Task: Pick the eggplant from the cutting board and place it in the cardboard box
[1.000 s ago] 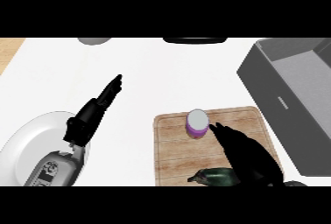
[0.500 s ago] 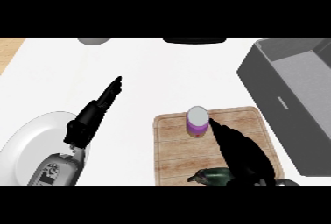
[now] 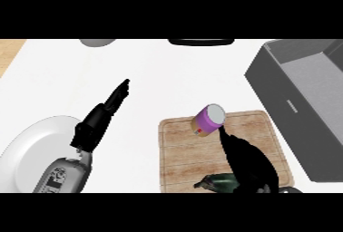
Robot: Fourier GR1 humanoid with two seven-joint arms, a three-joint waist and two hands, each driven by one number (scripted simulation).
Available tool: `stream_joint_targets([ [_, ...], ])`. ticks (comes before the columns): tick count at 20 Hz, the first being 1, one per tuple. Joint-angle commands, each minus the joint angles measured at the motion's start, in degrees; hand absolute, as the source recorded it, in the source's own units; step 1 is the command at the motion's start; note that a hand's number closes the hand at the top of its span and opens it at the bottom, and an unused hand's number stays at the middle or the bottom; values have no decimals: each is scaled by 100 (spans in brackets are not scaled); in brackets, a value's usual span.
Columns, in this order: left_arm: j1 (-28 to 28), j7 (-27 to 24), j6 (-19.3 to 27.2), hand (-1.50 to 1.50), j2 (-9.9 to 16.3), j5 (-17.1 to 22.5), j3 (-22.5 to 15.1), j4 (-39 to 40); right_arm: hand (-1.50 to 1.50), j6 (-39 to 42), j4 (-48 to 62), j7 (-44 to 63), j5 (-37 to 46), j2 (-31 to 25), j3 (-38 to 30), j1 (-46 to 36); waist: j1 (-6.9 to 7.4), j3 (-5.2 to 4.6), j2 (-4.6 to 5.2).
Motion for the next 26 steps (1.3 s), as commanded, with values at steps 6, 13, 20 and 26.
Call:
stream_joint_targets([
  [6, 272, 165, -276, 0, 84, 41, 263, -382, -150, 339, -63, 65, 502, 36, -39, 665, 6, 12, 17],
  [13, 144, 208, -282, 0, -75, -160, 313, -345, -150, 293, 844, -246, 1190, 497, 30, 525, 17, 13, 24],
  [20, -45, -145, -422, 0, -94, -211, 529, 108, 150, 913, 963, -883, 1043, 239, -537, 259, 3, 11, 30],
  [26, 11, 45, -531, 0, -219, -200, 548, -90, 150, 266, 1328, -1390, 2021, 551, -247, 340, 17, 13, 27],
])
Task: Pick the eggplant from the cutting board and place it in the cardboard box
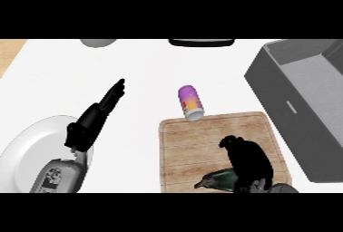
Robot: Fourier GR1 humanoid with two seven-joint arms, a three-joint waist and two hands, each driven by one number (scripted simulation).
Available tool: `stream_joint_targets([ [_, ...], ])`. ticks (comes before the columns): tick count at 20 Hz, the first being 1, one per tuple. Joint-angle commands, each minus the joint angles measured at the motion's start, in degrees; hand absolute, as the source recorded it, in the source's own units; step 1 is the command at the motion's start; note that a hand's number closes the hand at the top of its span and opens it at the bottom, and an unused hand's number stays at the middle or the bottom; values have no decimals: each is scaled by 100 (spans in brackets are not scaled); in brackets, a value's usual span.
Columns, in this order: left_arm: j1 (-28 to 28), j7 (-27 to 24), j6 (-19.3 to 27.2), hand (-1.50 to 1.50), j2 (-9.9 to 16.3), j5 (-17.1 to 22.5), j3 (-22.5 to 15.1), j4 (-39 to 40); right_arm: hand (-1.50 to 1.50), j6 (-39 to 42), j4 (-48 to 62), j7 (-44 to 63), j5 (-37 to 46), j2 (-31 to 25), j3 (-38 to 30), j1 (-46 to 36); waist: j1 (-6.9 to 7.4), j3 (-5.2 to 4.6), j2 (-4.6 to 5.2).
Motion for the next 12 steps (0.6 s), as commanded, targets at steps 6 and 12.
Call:
stream_joint_targets([
  [6, 109, -17, 93, 0, -16, -53, 112, -38, 150, -1109, -1186, -3275, 259, -2226, -181, 693, -273, 88, -13],
  [12, 252, -109, 135, 0, 6, -29, 206, -28, 150, -2734, -1295, -5250, -56, -3240, -1548, 1168, -425, 95, 1],
])
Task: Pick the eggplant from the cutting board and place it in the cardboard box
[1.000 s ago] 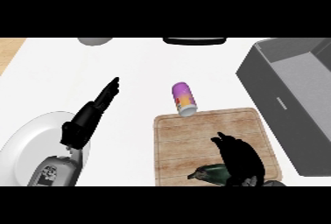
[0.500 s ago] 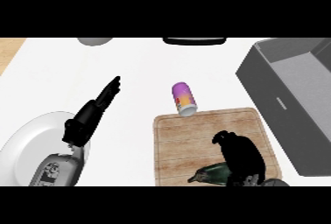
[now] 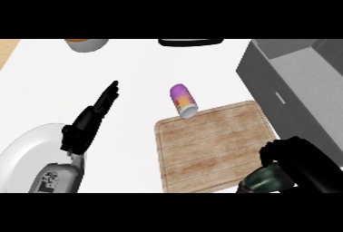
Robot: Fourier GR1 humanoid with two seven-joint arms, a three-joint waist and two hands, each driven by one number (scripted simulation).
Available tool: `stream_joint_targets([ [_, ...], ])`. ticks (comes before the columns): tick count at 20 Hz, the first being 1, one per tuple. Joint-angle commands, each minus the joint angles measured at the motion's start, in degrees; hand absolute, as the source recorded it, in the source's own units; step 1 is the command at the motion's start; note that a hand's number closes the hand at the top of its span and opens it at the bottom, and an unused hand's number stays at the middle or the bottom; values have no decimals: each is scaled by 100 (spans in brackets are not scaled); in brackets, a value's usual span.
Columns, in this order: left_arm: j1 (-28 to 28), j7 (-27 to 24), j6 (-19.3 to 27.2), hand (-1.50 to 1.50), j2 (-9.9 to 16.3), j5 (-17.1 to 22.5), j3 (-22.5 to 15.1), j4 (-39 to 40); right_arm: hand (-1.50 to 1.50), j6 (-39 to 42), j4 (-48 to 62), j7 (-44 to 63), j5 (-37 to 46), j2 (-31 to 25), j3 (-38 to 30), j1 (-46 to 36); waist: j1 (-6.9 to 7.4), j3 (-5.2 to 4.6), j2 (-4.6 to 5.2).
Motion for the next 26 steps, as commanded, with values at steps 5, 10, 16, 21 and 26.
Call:
stream_joint_targets([
  [5, 93, 24, 58, 0, 66, -41, 84, -121, 150, -1640, -14, -2782, -1315, -1267, -1993, 1297, -184, -8, 6],
  [10, 349, 77, -41, 0, 148, 96, 179, -240, 150, -1457, -385, -4034, -2682, -1614, -3173, 2304, -267, -29, -40],
  [16, 231, 164, 96, 0, 33, 3, 135, -292, 150, -724, 195, -5098, -4368, -1488, -4976, 2880, -265, -33, -30],
  [21, 237, 28, -49, 0, 72, -44, 44, -267, 150, 604, 474, -5016, -5473, -1633, -6541, 3339, -68, -47, 11],
  [26, -18, 160, -246, 0, 16, 17, -2, -139, 150, 1260, 1035, -4835, -5390, -1396, -7428, 3255, 190, -38, 65],
])
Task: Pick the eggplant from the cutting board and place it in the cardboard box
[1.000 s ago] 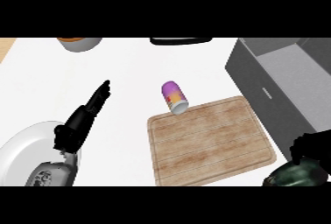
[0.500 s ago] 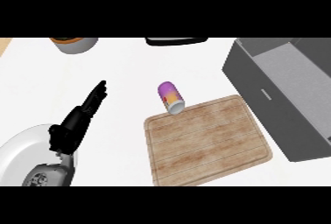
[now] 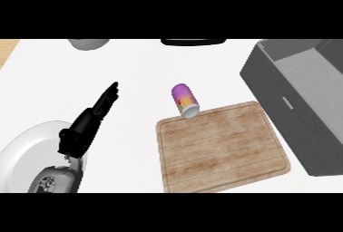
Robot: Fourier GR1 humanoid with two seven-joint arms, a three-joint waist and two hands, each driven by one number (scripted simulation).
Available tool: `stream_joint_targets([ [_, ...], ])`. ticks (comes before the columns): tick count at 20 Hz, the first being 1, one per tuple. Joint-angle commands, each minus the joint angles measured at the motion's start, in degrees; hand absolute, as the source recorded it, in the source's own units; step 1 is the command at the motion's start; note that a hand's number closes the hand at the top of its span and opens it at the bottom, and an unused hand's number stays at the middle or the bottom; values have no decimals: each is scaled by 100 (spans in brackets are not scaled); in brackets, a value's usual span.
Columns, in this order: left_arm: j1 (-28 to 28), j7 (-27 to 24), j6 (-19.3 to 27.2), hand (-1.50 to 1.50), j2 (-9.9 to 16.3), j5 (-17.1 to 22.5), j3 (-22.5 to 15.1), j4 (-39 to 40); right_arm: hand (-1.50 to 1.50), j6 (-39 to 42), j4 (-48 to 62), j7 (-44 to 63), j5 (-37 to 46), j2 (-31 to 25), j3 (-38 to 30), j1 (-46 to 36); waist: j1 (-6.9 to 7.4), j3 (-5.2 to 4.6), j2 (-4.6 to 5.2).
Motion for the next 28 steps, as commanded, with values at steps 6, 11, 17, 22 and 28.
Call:
stream_joint_targets([
  [6, -192, 105, 64, 0, -327, -319, -305, 81, 150, 930, 459, 1007, -178, -2, -560, -1015, 239, 6, 47],
  [11, -49, -135, -161, 0, -155, -149, -73, 104, 150, 756, 742, 1885, -174, -389, 326, -2074, 338, 6, 63],
  [17, -337, 0, -177, 0, -272, -191, -68, 200, 150, 273, 1168, 2594, 114, -448, 1354, -3421, 396, 6, 81],
  [22, -534, -3, -319, 0, -153, -121, 127, 190, 150, 24, 1511, 2701, 906, -262, 2002, -4177, 373, 6, 72],
  [28, -221, -31, -370, 0, -202, -167, -1, 76, 150, -601, 2683, 1970, 2252, 387, 3073, -4942, 426, 9, 82],
])
